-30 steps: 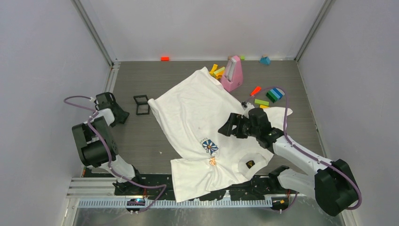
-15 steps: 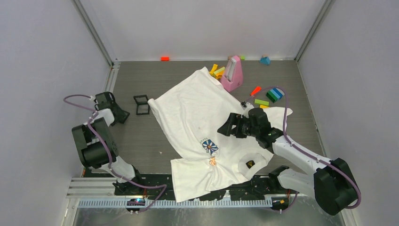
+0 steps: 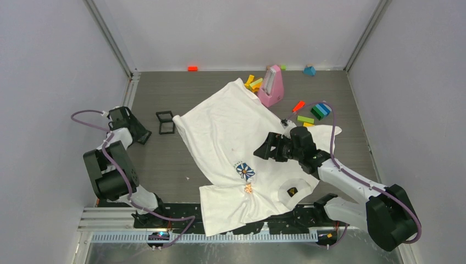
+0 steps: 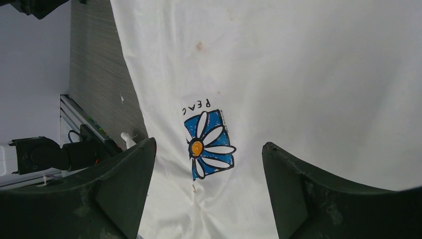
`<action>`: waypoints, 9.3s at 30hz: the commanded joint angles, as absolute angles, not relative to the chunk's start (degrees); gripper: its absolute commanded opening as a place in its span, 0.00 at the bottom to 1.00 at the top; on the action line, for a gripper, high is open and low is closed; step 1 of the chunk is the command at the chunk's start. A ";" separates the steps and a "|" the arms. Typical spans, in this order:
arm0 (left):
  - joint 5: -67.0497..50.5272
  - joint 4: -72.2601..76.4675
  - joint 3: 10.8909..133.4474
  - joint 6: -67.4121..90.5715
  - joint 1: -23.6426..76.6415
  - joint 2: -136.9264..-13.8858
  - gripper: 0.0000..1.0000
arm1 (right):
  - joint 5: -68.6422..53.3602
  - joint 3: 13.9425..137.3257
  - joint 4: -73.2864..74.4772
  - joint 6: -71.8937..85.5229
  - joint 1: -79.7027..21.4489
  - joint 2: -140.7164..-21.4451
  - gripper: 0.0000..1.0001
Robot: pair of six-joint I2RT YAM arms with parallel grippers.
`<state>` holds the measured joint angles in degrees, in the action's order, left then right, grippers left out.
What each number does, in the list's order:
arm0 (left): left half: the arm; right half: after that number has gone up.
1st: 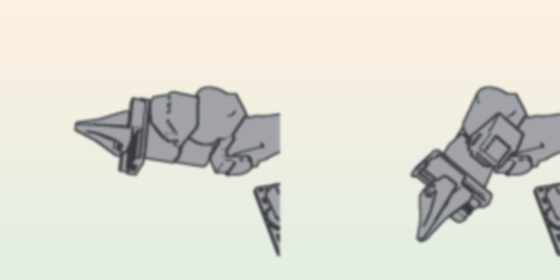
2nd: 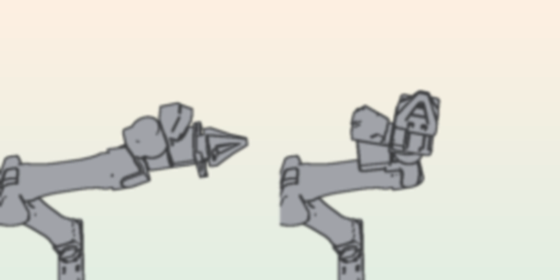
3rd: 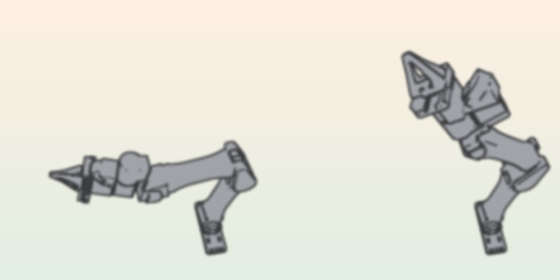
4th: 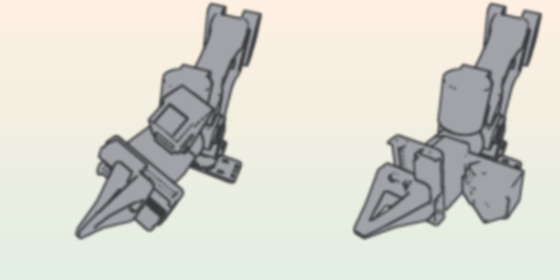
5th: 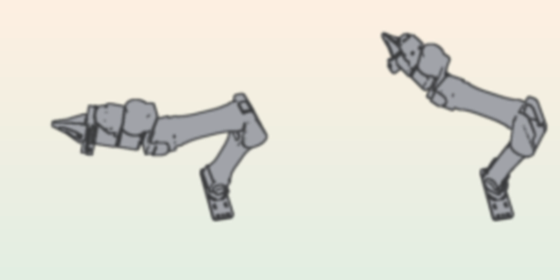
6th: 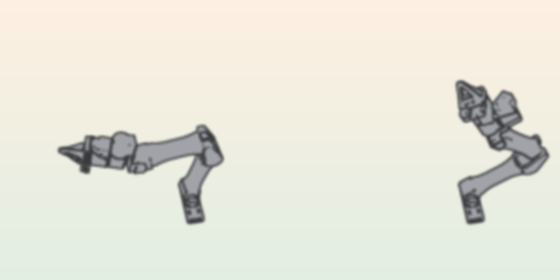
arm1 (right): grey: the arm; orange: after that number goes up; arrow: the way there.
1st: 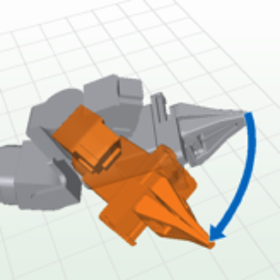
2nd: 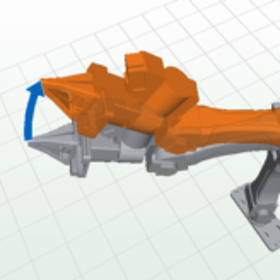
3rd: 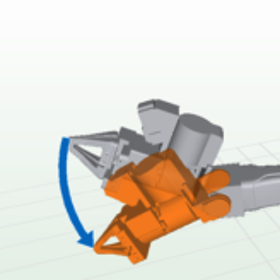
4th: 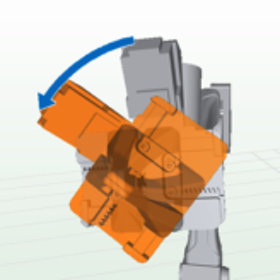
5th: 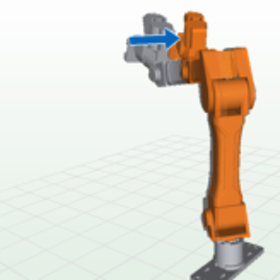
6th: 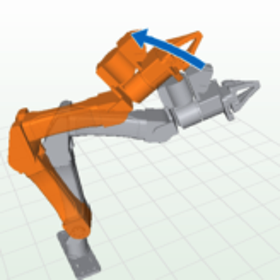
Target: Pin the brooch onto the clothing
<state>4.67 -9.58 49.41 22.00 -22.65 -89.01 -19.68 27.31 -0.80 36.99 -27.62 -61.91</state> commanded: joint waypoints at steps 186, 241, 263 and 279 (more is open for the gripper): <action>-68.60 23.29 40.75 46.32 19.97 -61.52 0.00 | -25.19 33.76 -28.41 50.69 -45.53 -57.28 0.39; -23.22 -0.61 38.80 59.71 31.82 -61.12 0.69 | 34.54 48.62 -7.32 3.79 -70.90 -71.30 0.01; -24.60 7.93 37.89 62.74 34.32 -67.64 0.00 | 35.07 49.08 -4.91 3.09 -73.04 -71.89 0.10; -45.61 8.91 40.52 49.36 25.43 -66.83 0.00 | 0.13 47.28 11.84 18.78 -55.42 -56.81 0.79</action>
